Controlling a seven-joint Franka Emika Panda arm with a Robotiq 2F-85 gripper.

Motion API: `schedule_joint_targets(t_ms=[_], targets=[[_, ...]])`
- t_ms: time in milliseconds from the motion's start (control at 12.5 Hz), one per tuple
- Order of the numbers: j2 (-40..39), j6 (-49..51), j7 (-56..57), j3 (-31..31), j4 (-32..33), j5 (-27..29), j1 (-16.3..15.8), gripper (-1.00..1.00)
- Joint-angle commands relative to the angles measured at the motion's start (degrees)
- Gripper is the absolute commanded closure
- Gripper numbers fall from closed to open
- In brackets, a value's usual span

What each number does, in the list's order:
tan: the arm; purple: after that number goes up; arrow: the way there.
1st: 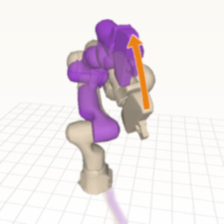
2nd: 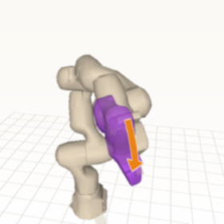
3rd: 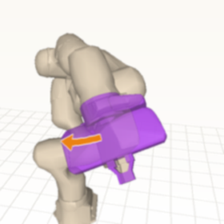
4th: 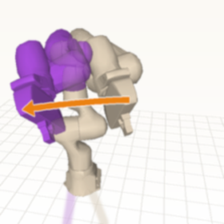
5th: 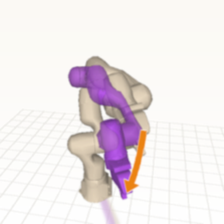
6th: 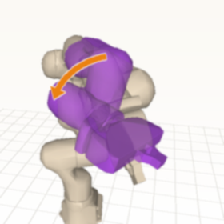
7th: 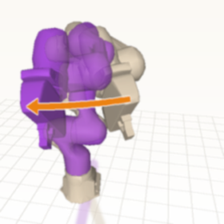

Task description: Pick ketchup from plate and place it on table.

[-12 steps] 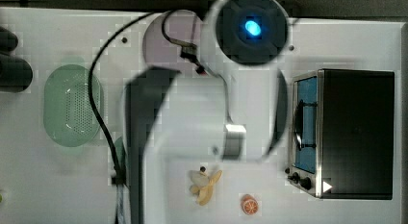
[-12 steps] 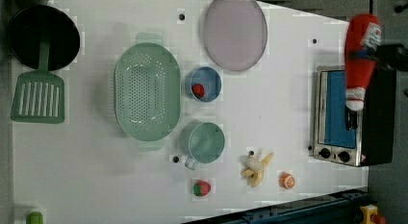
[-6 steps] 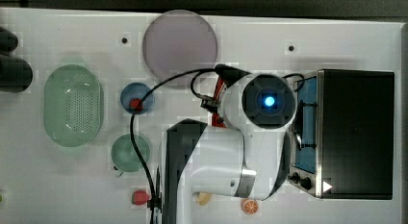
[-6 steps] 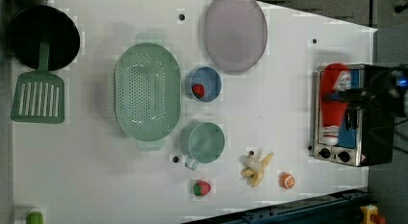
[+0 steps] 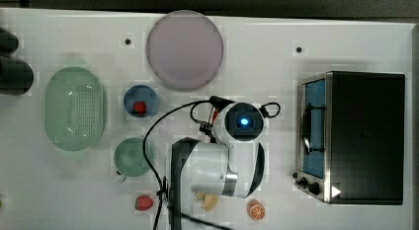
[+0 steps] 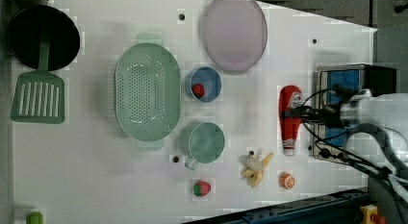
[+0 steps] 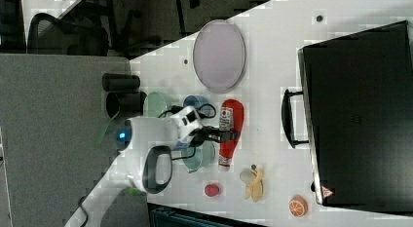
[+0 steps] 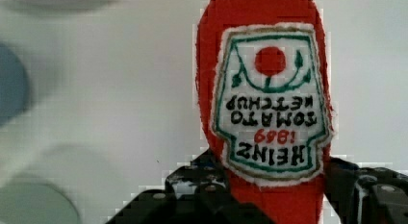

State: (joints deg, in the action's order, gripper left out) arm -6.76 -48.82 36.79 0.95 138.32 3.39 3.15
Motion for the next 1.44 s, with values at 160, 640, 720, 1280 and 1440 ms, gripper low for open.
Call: schedule_joint_targets(t_ms=[160, 640, 720, 1280, 1440], targets=[[-5.62, -6.88, 0.73, -0.63, -0.02, -0.06, 0.22, -0.25], [-1.47, -5.55, -2.19, -0.69, -1.82, 0.27, 0.16, -1.0], [1.57, -2.3, -5.32, -0.79, -3.27, 0.3, 0.11, -1.0], [16.53, 32.2, -30.86, -1.61, -21.55, 0.16, -0.12, -1.0], [17.19, 38.51, -32.53, -1.7, -26.51, -1.26, -0.13, -1.0]])
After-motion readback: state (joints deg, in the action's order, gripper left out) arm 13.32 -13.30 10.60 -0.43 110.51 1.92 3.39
